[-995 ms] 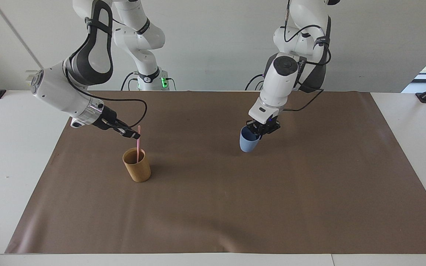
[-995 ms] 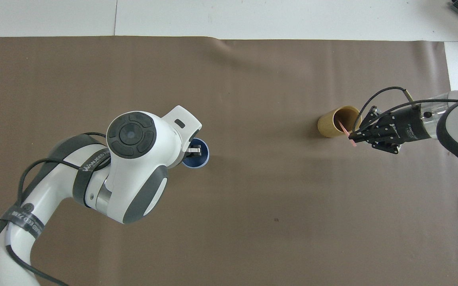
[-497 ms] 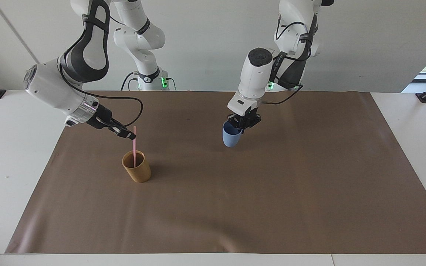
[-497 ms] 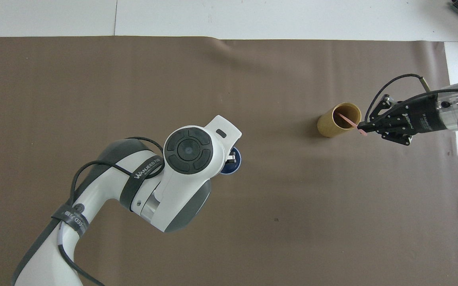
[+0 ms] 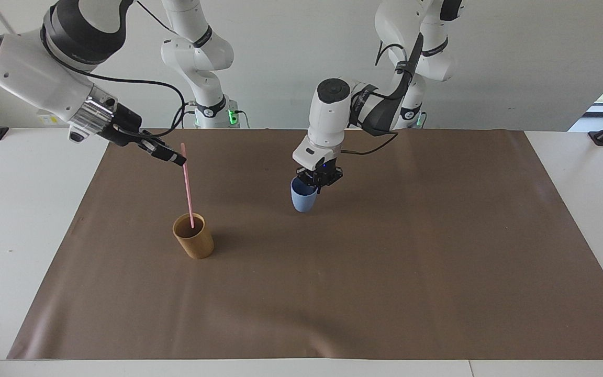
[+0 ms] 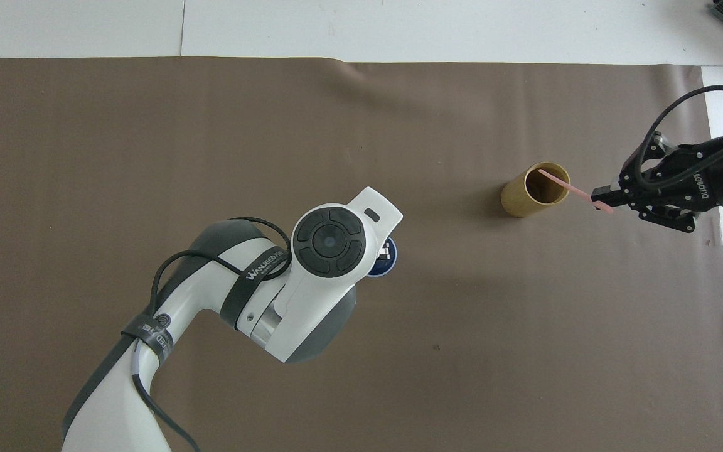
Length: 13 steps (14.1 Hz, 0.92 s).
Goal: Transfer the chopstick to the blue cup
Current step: 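Pull the pink stick out of the yellow cup with the right gripper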
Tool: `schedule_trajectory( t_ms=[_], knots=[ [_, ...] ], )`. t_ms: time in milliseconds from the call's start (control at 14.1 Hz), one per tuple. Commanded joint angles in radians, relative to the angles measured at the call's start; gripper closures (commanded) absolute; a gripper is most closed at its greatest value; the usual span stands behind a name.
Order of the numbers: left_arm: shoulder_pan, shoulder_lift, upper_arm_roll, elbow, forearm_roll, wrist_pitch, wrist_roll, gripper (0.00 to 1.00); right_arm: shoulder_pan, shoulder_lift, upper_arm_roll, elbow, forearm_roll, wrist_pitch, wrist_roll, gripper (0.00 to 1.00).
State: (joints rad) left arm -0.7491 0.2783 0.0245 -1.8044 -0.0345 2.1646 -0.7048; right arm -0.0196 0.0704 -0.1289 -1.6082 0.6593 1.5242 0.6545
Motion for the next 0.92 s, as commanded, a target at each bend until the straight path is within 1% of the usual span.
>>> schedule_trajectory(
  t_ms=[0,142,213,284,355,497,568,710,852],
  knots=[
    [-0.024,0.022,0.012,0.013,0.008,0.012,-0.016,1.00,-0.014,-0.064,0.005,0.004,0.054,-0.064,0.068,1.00],
    [-0.024,0.035,0.012,0.011,0.004,0.038,-0.015,1.00,-0.020,-0.080,-0.014,0.002,0.117,-0.101,0.088,1.00],
    [-0.026,0.038,0.009,0.011,0.002,0.041,-0.012,1.00,-0.019,-0.080,-0.015,0.002,0.123,-0.101,0.088,1.00],
    [-0.024,0.042,0.009,0.011,0.001,0.043,-0.008,0.91,-0.017,-0.081,-0.015,-0.002,0.123,-0.098,0.088,1.00],
    [-0.024,0.042,0.009,0.011,0.001,0.038,-0.008,0.75,-0.008,-0.092,-0.014,-0.012,0.121,-0.092,0.091,1.00],
    [-0.022,0.042,0.009,0.010,-0.001,0.037,-0.013,0.14,-0.003,-0.098,-0.005,-0.027,0.121,-0.076,0.097,1.00],
    [-0.024,0.039,0.011,0.011,0.001,0.035,-0.015,0.00,-0.003,-0.098,0.000,-0.029,0.121,-0.064,0.112,1.00],
    [-0.015,0.010,0.012,0.011,-0.001,0.017,-0.009,0.00,0.016,-0.098,0.000,-0.030,0.123,-0.052,0.122,1.00],
    [-0.006,-0.022,0.017,0.011,0.002,-0.029,-0.005,0.00,0.050,-0.103,0.000,-0.041,0.121,-0.017,0.155,1.00]
  ],
)
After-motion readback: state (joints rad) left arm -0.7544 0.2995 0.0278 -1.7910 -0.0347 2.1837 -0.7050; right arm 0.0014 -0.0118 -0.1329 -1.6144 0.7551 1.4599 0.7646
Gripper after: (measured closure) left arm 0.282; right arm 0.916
